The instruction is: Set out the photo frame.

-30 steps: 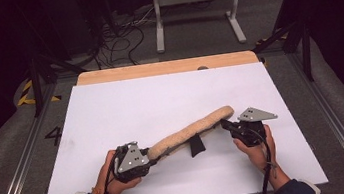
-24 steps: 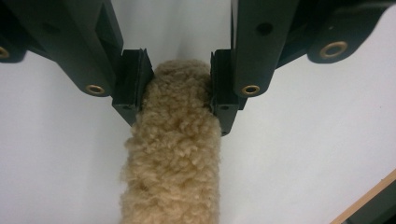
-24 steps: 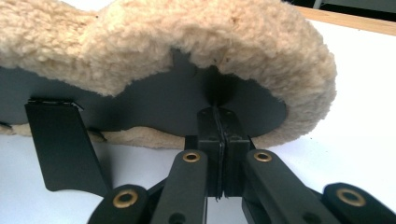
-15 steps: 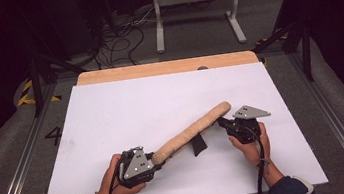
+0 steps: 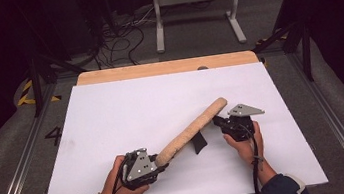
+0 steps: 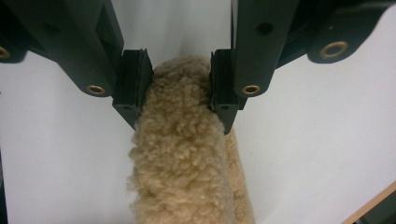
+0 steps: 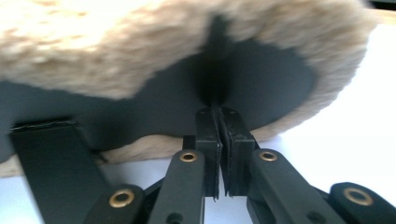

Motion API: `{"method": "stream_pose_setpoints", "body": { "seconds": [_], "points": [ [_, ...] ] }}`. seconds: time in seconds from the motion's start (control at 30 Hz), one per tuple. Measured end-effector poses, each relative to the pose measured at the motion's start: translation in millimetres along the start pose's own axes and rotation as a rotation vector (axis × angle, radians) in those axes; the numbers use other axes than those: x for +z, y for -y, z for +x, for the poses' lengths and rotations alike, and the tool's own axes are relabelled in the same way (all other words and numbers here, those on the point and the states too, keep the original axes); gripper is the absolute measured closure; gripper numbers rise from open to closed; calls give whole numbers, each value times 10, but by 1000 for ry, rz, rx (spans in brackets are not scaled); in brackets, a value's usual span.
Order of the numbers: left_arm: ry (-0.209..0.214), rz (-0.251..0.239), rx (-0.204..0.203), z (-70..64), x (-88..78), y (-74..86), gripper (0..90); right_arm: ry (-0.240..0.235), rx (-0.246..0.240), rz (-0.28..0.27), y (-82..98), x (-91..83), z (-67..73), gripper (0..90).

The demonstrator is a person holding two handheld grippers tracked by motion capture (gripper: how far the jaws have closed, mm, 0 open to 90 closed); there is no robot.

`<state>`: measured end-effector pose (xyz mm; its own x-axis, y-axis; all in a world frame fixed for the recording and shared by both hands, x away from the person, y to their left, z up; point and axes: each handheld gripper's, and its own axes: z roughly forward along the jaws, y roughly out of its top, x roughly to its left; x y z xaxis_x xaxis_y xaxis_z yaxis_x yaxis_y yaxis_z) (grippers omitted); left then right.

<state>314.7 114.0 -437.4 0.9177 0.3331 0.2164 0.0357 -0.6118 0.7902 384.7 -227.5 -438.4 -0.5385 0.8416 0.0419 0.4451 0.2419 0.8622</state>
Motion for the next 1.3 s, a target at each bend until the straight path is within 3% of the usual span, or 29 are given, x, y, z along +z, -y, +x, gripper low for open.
{"method": "stream_pose_setpoints", "body": {
  "seconds": [0.17, 0.43, 0.53, 0.57, 0.63, 0.73, 0.8, 1.03, 1.3],
  "points": [
    [-2, 3, 5, -21, 4, -10, 652, -7, -37, 12, -6, 12, 86, 851],
    [-1, 0, 8, -30, 9, -15, 649, -38, 4, -14, -51, -121, 9, 779],
    [2, -1, 4, -28, 11, -14, 646, -97, 44, -1, -95, -285, 40, 700],
    [2, -1, 4, -28, 11, -14, 646, -97, 44, -1, -95, -285, 40, 700],
    [5, -1, -1, -23, 11, -12, 646, -149, 68, -9, -141, -388, 82, 697],
    [6, -1, -3, -27, 13, -17, 646, -178, 46, -2, -210, -441, 186, 696],
    [11, -5, -1, -34, 20, -25, 647, -162, 21, 14, -218, -407, 232, 713],
    [27, -18, 1, -76, 49, -43, 649, -106, 36, 47, -224, -250, 175, 802],
    [44, -32, 4, -139, 90, -74, 653, -101, 18, 44, -255, -153, 154, 823]
  ]
}}
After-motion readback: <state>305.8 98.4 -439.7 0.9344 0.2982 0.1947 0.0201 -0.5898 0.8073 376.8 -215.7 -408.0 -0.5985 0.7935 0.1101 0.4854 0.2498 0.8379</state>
